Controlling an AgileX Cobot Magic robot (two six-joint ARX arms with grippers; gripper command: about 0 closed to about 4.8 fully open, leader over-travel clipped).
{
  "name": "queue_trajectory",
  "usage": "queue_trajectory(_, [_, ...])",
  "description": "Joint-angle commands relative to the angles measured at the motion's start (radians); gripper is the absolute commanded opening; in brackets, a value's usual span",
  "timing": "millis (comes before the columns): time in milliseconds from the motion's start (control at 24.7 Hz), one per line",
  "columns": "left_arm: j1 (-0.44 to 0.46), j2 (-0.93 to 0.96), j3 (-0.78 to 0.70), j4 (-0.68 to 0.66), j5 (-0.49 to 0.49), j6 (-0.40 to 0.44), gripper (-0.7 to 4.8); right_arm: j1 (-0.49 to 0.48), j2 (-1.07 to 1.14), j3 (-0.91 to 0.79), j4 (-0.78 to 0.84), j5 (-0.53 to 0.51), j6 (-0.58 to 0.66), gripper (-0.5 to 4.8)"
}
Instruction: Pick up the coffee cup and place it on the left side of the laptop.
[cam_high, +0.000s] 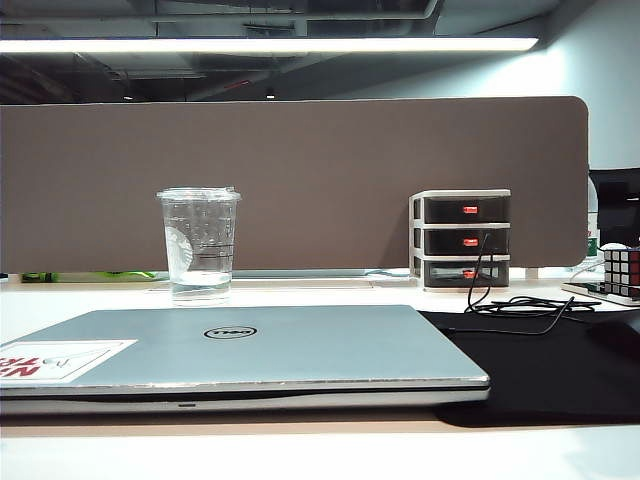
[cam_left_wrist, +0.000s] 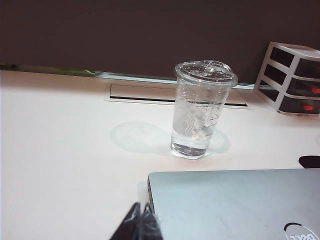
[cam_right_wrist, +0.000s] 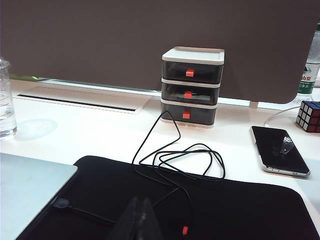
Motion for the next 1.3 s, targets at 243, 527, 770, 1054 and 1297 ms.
queue_trajectory(243, [0.001,0.000,0.000,0.010,-0.002,0.008,-0.05,0.000,-0.002,-0.005,0.018,-0.005,-0.003,-0.01])
queue_trajectory(527, [0.000,0.000,0.000,0.010,0.027,-0.035,-0.05,0.000,-0.002,-0.005,0.009,-0.064,0.005,-0.01])
queue_trajectory(770, [0.000,0.000,0.000,0.001,0.319,-0.105,-0.05,0.001,-0.002,-0.005,0.000,-0.560,0.110,-0.01])
queue_trajectory(1054, [0.000,0.000,0.000,0.002,0.354,-0.106,-0.05,0.001,-0.002,-0.005,-0.021,-0.605,0.109,-0.01])
queue_trajectory(1297, [0.000,0.000,0.000,0.019,0.353,-0.183,-0.04,0.001,-0.002,-0.005,-0.021,-0.607,0.110,-0.01])
